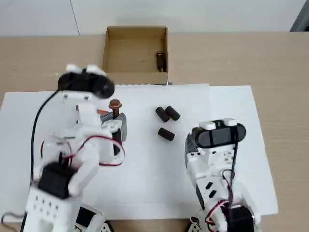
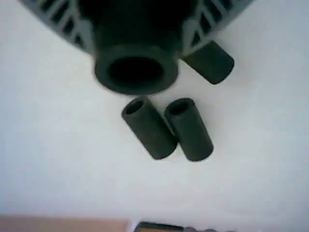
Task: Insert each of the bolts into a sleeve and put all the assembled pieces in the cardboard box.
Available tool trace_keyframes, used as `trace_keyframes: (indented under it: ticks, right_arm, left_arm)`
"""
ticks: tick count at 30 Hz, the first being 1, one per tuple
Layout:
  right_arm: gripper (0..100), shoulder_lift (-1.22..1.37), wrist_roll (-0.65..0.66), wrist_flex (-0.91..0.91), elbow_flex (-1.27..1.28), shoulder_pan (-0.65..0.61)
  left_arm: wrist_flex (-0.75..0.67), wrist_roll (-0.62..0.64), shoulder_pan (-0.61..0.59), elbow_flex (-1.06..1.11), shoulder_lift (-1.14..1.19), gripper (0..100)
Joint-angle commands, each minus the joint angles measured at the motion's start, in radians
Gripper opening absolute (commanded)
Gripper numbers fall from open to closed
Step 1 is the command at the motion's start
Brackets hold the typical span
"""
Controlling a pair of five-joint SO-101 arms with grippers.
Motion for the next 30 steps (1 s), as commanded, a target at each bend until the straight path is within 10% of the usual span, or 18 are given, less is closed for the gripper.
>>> trace_keyframes:
  ticks: [1, 18, 30]
  right_arm:
    - [0.4, -0.005, -0.014, -0.114, 0.051, -0.028]
    - [0.4, -0.007, 0.061, -0.366, 0.23, -0.43]
    - [0.4, -0.007, 0.08, -0.367, 0.235, -0.455]
  left_arm:
    - [-0.199, 0.052, 0.005, 0.168, -0.193, 0]
    - [-0.407, 0.226, 0.035, 0.544, -0.623, 1]
    - [-0.437, 0.239, 0.143, 0.555, -0.644, 1]
